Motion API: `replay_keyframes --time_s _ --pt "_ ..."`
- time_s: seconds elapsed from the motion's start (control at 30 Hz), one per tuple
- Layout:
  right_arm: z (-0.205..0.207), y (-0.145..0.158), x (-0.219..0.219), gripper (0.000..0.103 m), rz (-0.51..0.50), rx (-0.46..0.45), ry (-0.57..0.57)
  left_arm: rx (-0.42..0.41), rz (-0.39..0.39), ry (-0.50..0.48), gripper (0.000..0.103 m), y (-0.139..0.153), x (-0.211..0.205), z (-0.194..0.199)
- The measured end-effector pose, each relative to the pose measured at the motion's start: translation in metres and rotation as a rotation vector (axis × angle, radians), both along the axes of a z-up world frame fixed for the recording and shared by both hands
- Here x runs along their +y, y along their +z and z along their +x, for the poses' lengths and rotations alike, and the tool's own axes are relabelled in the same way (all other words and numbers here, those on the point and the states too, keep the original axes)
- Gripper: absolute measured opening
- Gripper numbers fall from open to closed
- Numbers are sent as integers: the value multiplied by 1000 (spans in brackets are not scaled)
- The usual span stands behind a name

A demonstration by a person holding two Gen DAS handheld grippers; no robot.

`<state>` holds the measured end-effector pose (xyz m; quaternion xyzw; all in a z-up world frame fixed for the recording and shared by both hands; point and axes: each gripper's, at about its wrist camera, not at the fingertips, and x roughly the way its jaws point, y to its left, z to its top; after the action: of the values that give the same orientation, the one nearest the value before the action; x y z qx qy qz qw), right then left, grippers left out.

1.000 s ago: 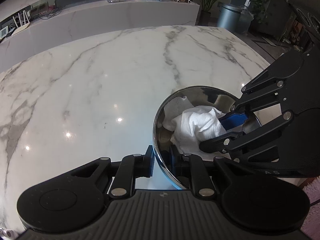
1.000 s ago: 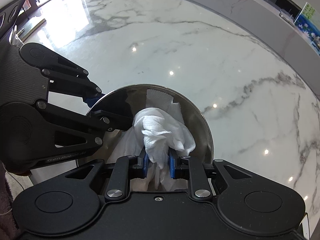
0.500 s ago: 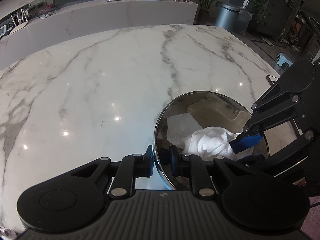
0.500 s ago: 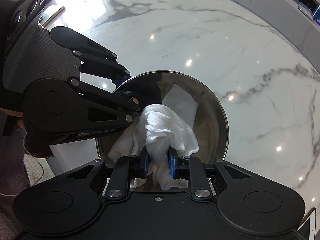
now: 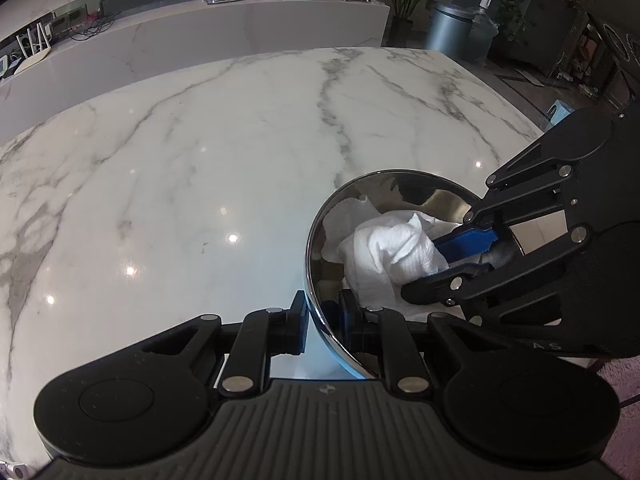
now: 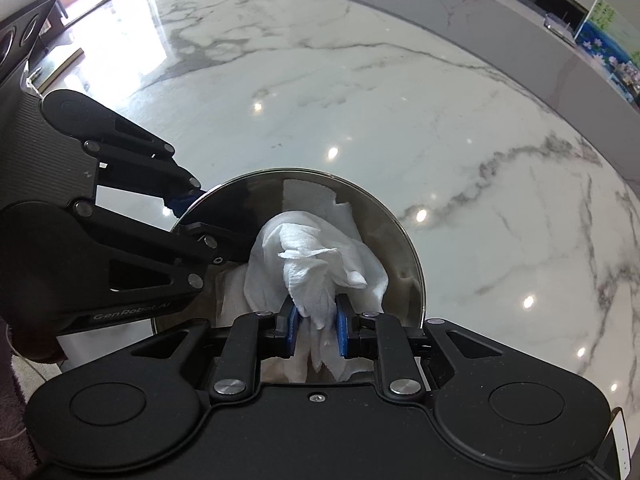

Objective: Clean bowl
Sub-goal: 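Wipe the bowl interior with the right-held cloth while the left tool steadies the bowl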

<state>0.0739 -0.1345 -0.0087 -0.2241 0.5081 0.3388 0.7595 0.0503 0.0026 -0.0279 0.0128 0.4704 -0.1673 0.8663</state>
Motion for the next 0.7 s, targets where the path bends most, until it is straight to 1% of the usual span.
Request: replay_keyframes --time_s 0.17,0.27,0.33,0.4,0.47,0.5,0.53,0.6,0.7 --pt "-2 5 2 17 -24 -11 24 -5 9 2 15 0 -2 -2" --pt "-6 16 2 21 -26 -29 55 -3 3 11 15 0 -1 -2" --pt "-9 24 3 31 -29 -54 85 0 3 13 15 0 -2 -2" --pt "-13 31 4 31 -33 -86 128 5 2 17 16 0 -2 -1" --pt "-19 34 7 31 -47 -130 210 11 -2 22 17 0 -1 0" --pt "-20 33 9 31 -61 -147 258 17 -3 27 21 0 0 0" --pt "-19 31 11 31 -67 -153 282 20 -1 29 22 0 0 0" --pt "-16 29 13 31 -62 -155 306 20 1 31 23 0 1 1" --pt "-7 24 17 31 -27 -139 318 21 -2 33 23 0 2 1"
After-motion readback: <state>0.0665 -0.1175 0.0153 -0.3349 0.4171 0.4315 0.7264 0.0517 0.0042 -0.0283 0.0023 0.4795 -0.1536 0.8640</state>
